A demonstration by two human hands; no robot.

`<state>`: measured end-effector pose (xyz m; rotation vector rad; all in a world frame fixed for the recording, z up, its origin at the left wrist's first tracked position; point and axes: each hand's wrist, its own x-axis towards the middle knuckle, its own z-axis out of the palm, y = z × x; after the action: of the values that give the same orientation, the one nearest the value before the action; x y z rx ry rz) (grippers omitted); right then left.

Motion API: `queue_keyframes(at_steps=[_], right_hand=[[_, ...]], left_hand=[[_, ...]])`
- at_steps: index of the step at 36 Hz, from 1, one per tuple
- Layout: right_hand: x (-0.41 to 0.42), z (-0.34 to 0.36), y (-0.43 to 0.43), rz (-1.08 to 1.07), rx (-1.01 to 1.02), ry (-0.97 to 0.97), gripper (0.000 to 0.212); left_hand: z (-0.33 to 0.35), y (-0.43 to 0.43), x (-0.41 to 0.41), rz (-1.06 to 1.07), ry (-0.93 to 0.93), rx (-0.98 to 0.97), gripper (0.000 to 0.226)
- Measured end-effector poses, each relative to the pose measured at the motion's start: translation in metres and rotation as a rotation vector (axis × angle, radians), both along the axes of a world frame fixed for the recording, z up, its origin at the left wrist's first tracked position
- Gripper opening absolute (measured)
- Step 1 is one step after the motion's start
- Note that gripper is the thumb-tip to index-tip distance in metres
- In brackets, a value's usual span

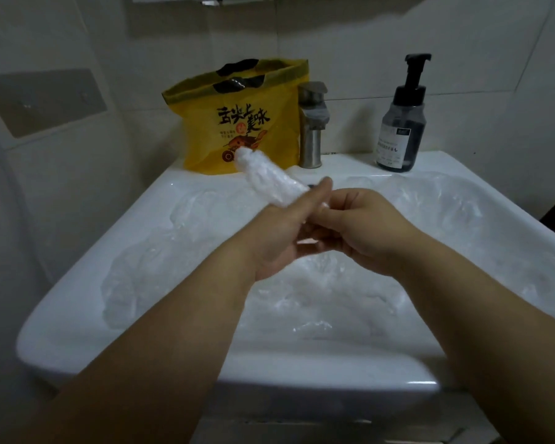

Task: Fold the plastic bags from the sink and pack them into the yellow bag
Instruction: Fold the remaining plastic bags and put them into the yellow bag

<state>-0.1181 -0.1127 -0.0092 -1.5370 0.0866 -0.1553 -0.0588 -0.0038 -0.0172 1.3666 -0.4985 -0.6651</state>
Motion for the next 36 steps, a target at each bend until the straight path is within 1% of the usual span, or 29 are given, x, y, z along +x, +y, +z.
queue_keyframes(at_steps=[1, 3, 4, 8, 10, 12, 15, 17, 20, 23, 26, 31, 33, 36], right_hand=[[0.0, 0.0, 0.001, -0.002, -0.013, 0.0, 0.018], [0.0, -0.001, -0.001, -0.01, -0.037, 0.004, 0.019], [0.0, 0.0, -0.003, -0.01, -0.047, 0.011, 0.018], [0.0, 0.004, -0.01, -0.024, -0.081, 0.054, 0.009], [0.0, 0.006, -0.012, -0.049, -0.079, 0.072, 0.006], [-0.001, 0.006, -0.013, -0.069, -0.073, 0.081, 0.006], [-0.001, 0.007, -0.013, -0.052, -0.006, 0.087, 0.012], [-0.001, 0.008, -0.014, -0.02, 0.088, 0.08, 0.011], [-0.002, 0.009, -0.015, 0.002, 0.128, 0.071, 0.011], [-0.003, 0.009, -0.018, -0.013, 0.123, 0.056, 0.011], [-0.004, 0.009, -0.024, -0.059, 0.069, 0.029, 0.01], [-0.008, 0.011, -0.032, -0.089, 0.048, -0.018, 0.009], [-0.009, 0.012, -0.034, -0.076, 0.052, -0.041, 0.009], [-0.011, 0.014, -0.037, -0.039, 0.121, -0.083, 0.013]], left_hand=[[-0.001, -0.003, -0.002, -0.008, -0.012, 0.038, 0.065], [0.0, -0.004, -0.001, 0.033, -0.013, 0.04, 0.044], [0.001, -0.003, 0.002, 0.054, -0.007, 0.03, 0.042], [0.006, 0.002, 0.01, 0.13, 0.051, -0.085, 0.043], [0.006, 0.004, 0.012, 0.18, 0.04, -0.121, 0.041], [0.005, 0.005, 0.012, 0.226, 0.008, -0.117, 0.038], [0.006, 0.007, 0.013, 0.319, 0.007, -0.166, 0.023], [0.006, 0.009, 0.016, 0.365, 0.008, -0.212, 0.011], [0.005, 0.013, 0.019, 0.392, -0.072, -0.188, 0.01], [0.006, 0.018, 0.02, 0.362, -0.148, -0.128, 0.01], [0.006, 0.023, 0.02, 0.305, -0.196, -0.058, 0.004], [0.008, 0.031, 0.018, 0.15, -0.207, 0.069, 0.012], [0.011, 0.032, 0.016, 0.113, -0.181, 0.065, 0.012], [0.015, 0.033, 0.015, 0.078, -0.098, -0.042, 0.016]])
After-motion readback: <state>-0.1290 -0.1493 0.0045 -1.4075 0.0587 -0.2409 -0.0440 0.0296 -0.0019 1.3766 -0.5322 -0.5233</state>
